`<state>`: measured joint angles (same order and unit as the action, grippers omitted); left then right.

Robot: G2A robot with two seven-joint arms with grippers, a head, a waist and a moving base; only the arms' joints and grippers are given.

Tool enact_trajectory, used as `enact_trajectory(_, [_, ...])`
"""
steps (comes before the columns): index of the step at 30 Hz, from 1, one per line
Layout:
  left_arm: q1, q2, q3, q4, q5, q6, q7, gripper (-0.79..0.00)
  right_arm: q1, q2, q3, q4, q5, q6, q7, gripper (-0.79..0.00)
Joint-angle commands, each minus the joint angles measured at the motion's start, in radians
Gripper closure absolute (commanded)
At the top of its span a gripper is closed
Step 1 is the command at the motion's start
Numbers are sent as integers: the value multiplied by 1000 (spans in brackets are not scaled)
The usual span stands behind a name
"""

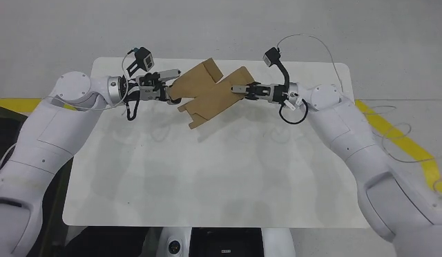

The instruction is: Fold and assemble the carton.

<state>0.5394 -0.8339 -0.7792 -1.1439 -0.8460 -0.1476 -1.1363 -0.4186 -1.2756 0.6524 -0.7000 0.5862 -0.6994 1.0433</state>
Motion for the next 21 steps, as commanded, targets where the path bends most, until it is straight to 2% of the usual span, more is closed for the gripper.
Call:
enact_trajectory(1, [0,-4,-3,7,3,4,5,-785,-1,-2,4,-2,-3,-1,4,0])
enact_trajectory(14, [8,-27,-27,39,50,5,9,-782,-10,-15,35,5,-24,-3,18,0])
enact_trajectory(21, [14,-36,-44,46,65,15,9,-499,-13,-22,50,12,-34,-1,25,0])
